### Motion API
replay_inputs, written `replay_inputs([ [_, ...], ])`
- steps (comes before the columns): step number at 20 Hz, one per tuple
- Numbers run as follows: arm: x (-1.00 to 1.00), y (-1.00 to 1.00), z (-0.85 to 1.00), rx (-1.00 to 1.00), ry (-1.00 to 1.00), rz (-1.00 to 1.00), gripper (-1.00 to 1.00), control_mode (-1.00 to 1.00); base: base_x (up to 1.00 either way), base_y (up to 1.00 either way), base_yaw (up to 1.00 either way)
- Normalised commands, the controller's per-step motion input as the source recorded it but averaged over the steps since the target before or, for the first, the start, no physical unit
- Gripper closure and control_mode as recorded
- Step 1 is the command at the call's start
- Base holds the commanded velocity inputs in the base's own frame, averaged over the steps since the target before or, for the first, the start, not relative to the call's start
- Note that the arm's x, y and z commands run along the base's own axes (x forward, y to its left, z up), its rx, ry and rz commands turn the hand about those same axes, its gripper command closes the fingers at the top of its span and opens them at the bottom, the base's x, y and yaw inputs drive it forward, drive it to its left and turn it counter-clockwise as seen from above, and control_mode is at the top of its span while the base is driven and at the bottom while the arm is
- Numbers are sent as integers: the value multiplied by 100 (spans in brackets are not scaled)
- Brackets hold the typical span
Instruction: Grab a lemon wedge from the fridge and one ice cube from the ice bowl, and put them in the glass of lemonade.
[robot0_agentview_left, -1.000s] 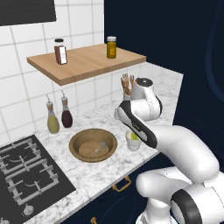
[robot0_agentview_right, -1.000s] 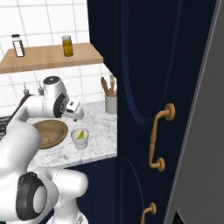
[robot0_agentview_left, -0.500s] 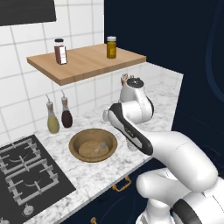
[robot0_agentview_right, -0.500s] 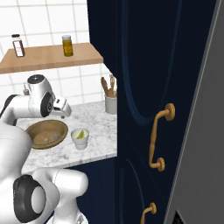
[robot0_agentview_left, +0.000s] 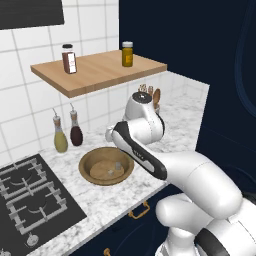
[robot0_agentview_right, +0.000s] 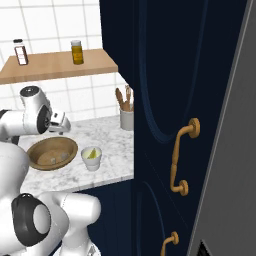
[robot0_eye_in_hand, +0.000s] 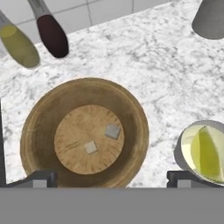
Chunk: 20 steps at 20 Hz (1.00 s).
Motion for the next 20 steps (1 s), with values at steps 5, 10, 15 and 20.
replay_inputs([
  [5, 0, 8, 0, 0, 0, 8, -100, -100, 0, 0, 0],
  [10, 0, 12, 0, 0, 0, 6, -100, -100, 0, 0, 0],
  [15, -1, 9, -6, 0, 2, 4, -100, -100, 0, 0, 0],
  [20, -9, 8, -14, 0, 11, 8, -100, -100, 0, 0, 0],
])
